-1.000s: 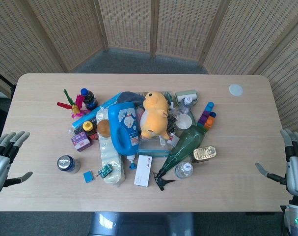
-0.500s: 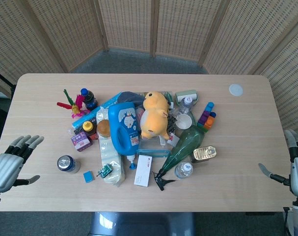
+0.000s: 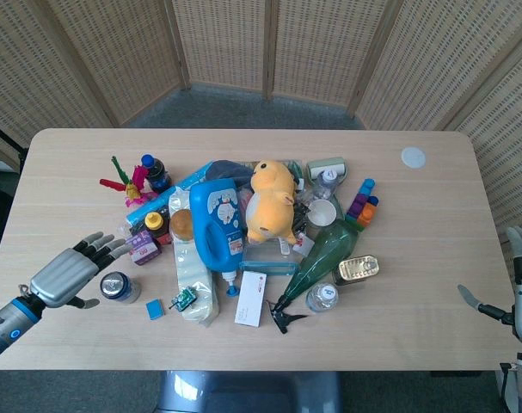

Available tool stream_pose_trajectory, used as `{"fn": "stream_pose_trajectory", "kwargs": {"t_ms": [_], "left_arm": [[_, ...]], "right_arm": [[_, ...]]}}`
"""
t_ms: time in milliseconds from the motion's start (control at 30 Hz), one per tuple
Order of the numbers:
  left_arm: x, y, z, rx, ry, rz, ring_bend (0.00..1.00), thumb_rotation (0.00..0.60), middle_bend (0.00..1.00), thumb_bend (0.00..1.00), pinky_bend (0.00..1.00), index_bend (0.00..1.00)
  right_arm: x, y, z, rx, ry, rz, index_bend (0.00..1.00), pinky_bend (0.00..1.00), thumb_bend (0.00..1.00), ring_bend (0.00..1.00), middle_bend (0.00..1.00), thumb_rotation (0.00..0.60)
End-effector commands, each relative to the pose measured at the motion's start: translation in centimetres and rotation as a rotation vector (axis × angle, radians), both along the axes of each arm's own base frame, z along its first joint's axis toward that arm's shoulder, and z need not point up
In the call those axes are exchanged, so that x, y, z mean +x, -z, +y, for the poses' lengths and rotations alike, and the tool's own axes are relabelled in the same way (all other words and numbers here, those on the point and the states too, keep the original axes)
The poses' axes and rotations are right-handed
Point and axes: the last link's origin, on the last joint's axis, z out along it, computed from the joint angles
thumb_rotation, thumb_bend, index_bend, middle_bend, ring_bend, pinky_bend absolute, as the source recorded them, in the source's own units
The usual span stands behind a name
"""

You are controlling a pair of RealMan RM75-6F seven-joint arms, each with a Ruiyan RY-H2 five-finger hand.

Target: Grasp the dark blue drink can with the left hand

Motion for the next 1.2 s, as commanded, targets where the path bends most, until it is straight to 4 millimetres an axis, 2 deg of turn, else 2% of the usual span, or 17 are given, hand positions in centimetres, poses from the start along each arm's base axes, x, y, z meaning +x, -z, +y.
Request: {"fn": "stream_pose_trajectory", "kwargs": {"t_ms": [33,300,600,767,1067,1200], "left_arm": [[-0.2,1.8,0.1,-0.071,0.012,0.007,0.00,0.600,0.00,0.00,0.00,0.00],[-1.8,3.2,0.2,-0.116,-0.007,0.010,0.00,0.600,0.00,0.00,0.00,0.00],[-2.7,3.0,1.8,-0.157,0.103,0.051,0.00,0.600,0.00,0.00,0.00,0.00],[-3.1,3.2,2.7,-0.186,0.106,0.056,0.00,0.600,0.00,0.00,0.00,0.00],[-3.9,4.7,2.5,-0.208,0.100,0.050,0.00,0.600,0.00,0.00,0.00,0.00],[-4.4,4.8,2.5,-0.196,0.094,0.053,0.00,0.600,0.00,0.00,0.00,0.00]], "right_arm": [[0.0,-0.1,0.0,-0.005,0.004,-0.001,0.00,0.00,0.00,0.00,0.00,0.451],[-0.4,-0.2,-0.1,-0.009,0.028,0.001,0.00,0.00,0.00,0.00,0.00,0.451],[-0.5,-0.1,-0.1,-0.013,0.039,0.012,0.00,0.00,0.00,0.00,0.00,0.452],[-0.6,0.0,-0.2,-0.018,0.049,0.015,0.00,0.00,0.00,0.00,0.00,0.455],[-0.8,-0.1,-0.2,-0.028,0.067,0.018,0.00,0.00,0.00,0.00,0.00,0.453],[-0.9,-0.2,-0.2,-0.033,0.070,0.013,0.00,0.00,0.00,0.00,0.00,0.450]]}}
